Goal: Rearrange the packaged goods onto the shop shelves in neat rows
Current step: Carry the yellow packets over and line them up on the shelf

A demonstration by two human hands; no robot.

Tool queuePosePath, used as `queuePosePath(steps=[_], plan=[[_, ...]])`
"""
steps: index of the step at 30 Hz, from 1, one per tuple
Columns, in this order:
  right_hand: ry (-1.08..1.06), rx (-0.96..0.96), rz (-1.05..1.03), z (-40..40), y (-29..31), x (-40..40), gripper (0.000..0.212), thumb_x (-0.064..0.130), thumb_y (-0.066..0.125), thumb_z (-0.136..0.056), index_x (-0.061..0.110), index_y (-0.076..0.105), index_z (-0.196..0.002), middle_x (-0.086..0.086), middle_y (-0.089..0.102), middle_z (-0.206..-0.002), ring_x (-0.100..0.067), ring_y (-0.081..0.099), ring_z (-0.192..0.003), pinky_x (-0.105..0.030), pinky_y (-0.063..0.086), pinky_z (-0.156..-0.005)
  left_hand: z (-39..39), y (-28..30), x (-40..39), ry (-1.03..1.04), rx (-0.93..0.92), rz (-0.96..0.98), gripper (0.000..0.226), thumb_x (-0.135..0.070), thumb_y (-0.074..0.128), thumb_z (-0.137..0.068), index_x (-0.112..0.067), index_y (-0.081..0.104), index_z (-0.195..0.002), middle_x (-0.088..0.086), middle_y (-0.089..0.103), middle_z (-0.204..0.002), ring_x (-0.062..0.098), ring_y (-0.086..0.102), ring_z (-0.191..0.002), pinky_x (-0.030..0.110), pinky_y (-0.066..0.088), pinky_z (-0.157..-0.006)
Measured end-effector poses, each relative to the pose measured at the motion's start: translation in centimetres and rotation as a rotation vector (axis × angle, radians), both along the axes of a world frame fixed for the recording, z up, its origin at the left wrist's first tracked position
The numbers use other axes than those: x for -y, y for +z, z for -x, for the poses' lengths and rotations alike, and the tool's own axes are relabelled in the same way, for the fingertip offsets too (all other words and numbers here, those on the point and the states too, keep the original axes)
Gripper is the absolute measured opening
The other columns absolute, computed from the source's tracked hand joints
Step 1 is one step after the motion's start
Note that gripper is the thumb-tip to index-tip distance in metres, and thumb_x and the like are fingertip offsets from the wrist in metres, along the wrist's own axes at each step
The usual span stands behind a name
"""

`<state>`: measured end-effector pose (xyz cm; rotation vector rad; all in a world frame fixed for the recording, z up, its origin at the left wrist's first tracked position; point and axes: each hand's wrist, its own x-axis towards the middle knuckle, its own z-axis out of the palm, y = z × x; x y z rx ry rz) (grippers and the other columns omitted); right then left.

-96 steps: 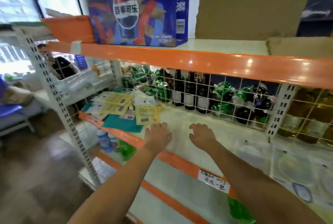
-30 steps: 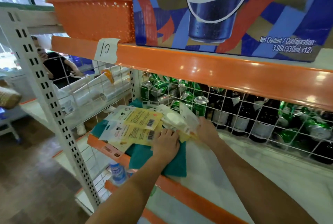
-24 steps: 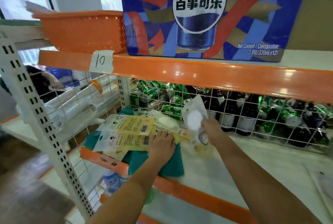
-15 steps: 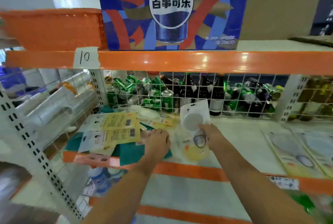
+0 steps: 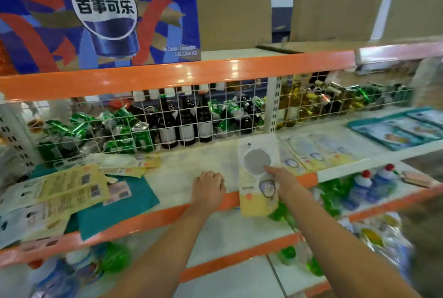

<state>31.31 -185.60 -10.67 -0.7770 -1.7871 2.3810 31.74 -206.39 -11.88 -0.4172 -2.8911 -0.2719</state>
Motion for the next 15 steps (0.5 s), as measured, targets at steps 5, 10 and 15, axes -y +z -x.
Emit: queuePosePath(steps=[5, 10, 15], plan=[[-0.066, 0.037, 0.028, -2.6, -1.0, -5.9, 0.034, 0.006, 0.067, -0.085, -0.006, 0.056, -0.115, -0.011, 0.060, -0.094, -0.028, 0.058, -0.090, -0.040, 0.046, -0.092, -0.9, -0.1, -6.2, -0.079, 0.033, 0.018, 0.027, -0.029, 0.040, -0.095, -0.025, 0.057, -0.116, -0.002, 0.056, -0.122, 0.019, 0.044, -0.121, 0.032, 0.033, -0.097], [-0.130, 0.025, 0.031, -5.2, -2.0, -13.1, 0.048, 0.009, 0.068, -0.084, -0.003, 0.052, -0.128, -0.010, 0.059, -0.087, -0.023, 0.057, -0.076, -0.034, 0.049, -0.068, -2.6, -0.3, -13.4, -0.179, 0.056, 0.021, 0.030, -0.030, 0.037, -0.098, -0.022, 0.055, -0.120, 0.001, 0.056, -0.124, 0.021, 0.045, -0.119, 0.034, 0.036, -0.096], [-0.185, 0.020, 0.027, -8.0, -1.8, -19.3, 0.039, 0.010, 0.063, -0.089, -0.003, 0.054, -0.125, -0.017, 0.061, -0.101, -0.031, 0.058, -0.094, -0.047, 0.046, -0.094, -3.7, 0.1, -20.6, -0.270, 0.092, 0.040, 0.030, -0.028, 0.036, -0.097, -0.014, 0.057, -0.116, 0.007, 0.056, -0.122, 0.026, 0.047, -0.115, 0.037, 0.038, -0.092]])
